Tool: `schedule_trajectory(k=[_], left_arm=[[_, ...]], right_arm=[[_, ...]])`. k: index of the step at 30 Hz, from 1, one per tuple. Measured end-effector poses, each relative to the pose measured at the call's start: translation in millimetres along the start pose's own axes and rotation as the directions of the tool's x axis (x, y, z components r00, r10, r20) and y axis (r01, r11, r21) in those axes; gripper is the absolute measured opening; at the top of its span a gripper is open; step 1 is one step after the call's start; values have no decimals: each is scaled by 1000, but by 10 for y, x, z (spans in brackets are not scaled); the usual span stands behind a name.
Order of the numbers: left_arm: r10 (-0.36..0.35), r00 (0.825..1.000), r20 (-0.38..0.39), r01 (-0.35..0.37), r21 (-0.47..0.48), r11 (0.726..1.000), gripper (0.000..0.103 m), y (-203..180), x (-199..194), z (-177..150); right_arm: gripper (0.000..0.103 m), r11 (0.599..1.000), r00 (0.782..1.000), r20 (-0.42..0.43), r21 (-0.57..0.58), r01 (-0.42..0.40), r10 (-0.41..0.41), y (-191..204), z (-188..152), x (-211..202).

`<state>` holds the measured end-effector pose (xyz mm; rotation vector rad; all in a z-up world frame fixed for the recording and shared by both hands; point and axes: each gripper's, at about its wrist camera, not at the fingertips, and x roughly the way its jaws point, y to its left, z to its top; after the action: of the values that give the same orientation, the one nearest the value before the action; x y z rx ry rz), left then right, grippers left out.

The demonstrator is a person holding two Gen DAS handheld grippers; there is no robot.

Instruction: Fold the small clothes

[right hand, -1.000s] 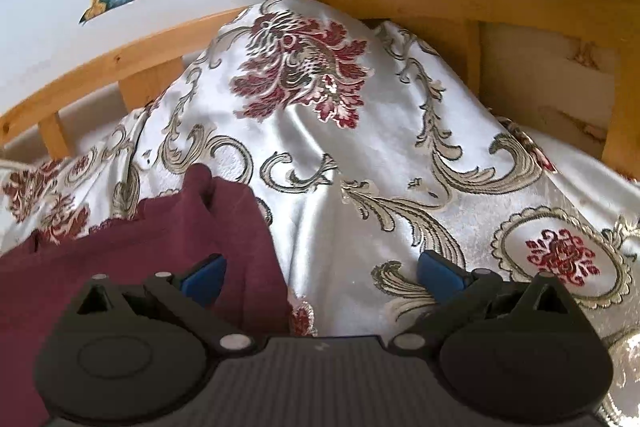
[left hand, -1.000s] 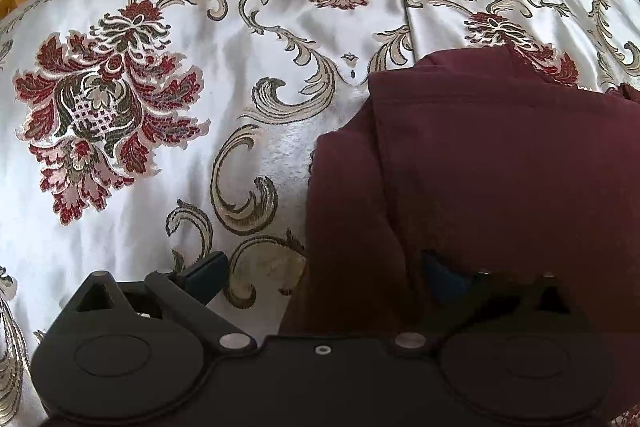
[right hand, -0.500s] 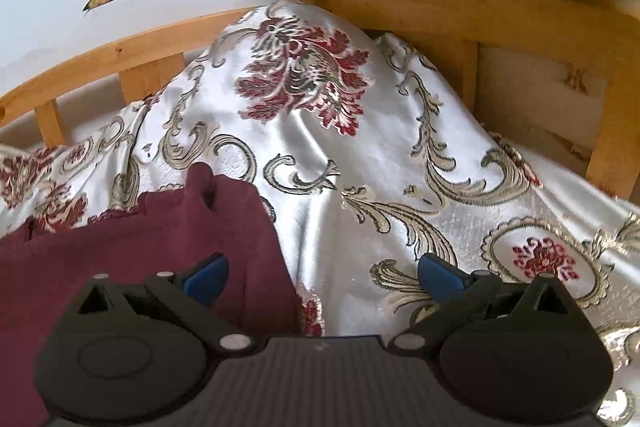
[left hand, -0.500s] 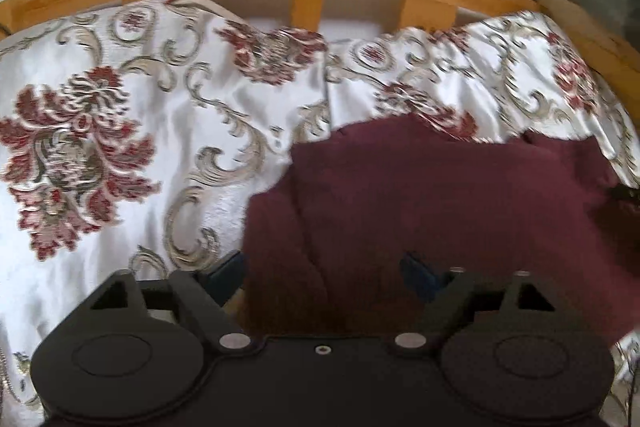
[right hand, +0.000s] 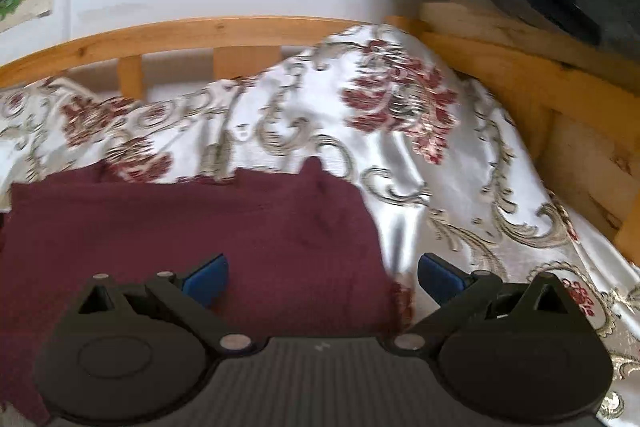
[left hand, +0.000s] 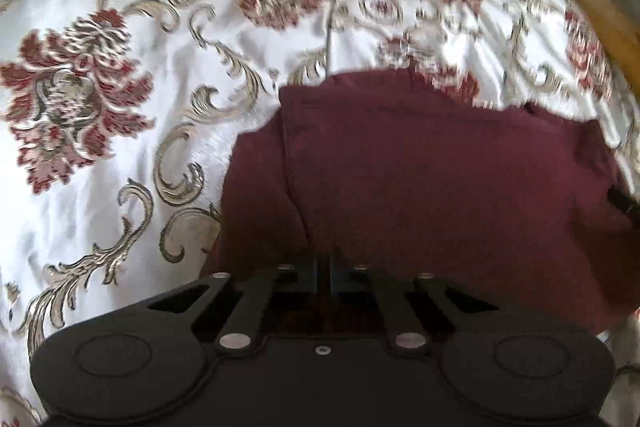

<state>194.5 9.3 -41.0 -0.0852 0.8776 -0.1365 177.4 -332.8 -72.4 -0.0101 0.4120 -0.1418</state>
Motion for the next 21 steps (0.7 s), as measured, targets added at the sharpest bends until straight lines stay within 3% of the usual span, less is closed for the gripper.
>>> schedule_trajectory(k=[3, 10, 15, 21], left_arm=[[31, 999, 33, -32, 17, 999, 4, -19, -112, -36], [69, 998, -8, -69, 62, 996, 5, -58, -14, -72], [77, 997, -4, -77, 75, 994, 7, -51, 22, -104], [83, 997, -2, -83, 64, 994, 7, -53, 51, -96]], right_arm=[[103, 999, 1000, -5, -32, -31, 30, 106, -6, -44], [103, 994, 997, -36, -89, -69, 66, 255, -64, -14], [103, 978, 978, -58, 64, -198, 202, 112, -70, 34], [103, 982, 977, -135, 114, -150, 165, 15, -124, 154]])
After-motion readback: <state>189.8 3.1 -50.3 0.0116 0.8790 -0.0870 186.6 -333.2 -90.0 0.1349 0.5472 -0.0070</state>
